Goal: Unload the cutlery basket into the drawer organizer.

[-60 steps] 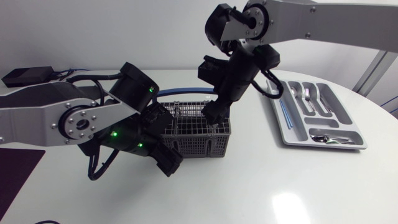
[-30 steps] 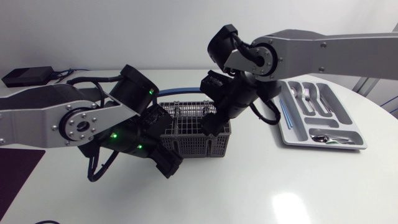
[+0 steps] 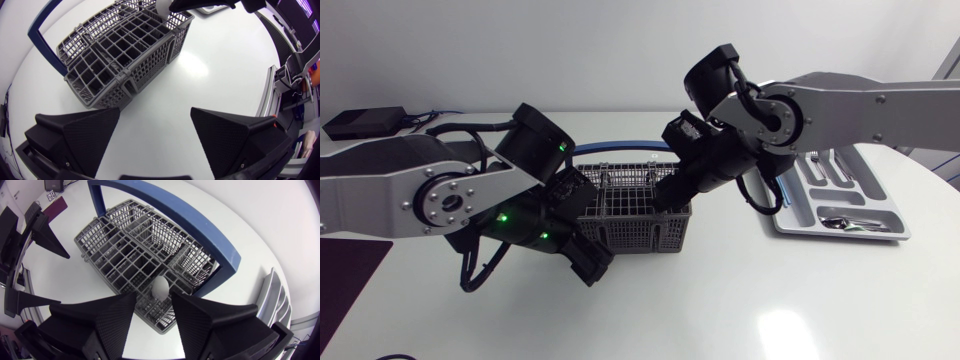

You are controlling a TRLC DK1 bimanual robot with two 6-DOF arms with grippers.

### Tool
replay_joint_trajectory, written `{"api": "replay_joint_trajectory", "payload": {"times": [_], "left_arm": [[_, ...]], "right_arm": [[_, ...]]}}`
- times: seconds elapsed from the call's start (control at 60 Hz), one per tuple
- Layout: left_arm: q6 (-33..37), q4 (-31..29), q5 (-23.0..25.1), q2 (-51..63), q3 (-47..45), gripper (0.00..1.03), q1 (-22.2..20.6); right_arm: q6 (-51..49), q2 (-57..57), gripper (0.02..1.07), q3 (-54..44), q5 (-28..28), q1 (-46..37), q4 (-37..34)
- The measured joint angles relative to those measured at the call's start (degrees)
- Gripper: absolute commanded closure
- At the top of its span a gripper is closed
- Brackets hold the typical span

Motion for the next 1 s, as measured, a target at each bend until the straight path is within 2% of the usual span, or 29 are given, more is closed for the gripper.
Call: {"api": "replay_joint_trajectory", "payload": {"times": [0.25,0.317,0.467,0.483,0.517,0.617,0.733,1.0], "left_arm": [[0.00,0.00,0.00,-0.17,0.00,0.04,-0.24],[-0.02,0.00,0.00,-0.17,0.00,0.04,-0.39],[-0.02,0.00,0.00,-0.28,0.00,0.04,-0.44],[-0.02,0.00,0.00,-0.31,0.00,0.04,-0.44],[-0.02,0.00,0.00,-0.39,0.00,0.04,-0.46],[-0.02,0.00,0.00,-0.55,0.00,0.04,-0.46],[-0.02,0.00,0.00,-0.68,-0.04,0.04,-0.46],[-0.24,0.00,0.00,-0.92,-0.42,0.04,-0.87]], "right_arm": [[0.48,-0.63,0.66,-2.95,-2.03,-0.37,3.87],[0.48,-0.63,0.71,-3.10,-2.64,-0.94,4.50],[0.50,-0.63,0.72,-3.39,-3.48,-2.08,6.16],[0.50,-0.63,0.78,-3.43,-3.52,-2.19,6.32],[0.50,-0.63,0.81,-3.67,-3.52,-2.25,6.84],[0.50,-0.63,0.84,-3.96,-3.74,-2.25,7.45],[0.50,-0.63,1.01,-4.20,-4.28,-2.25,8.26],[1.09,-0.63,1.01,-5.20,-7.26,-2.40,8.92]]}}
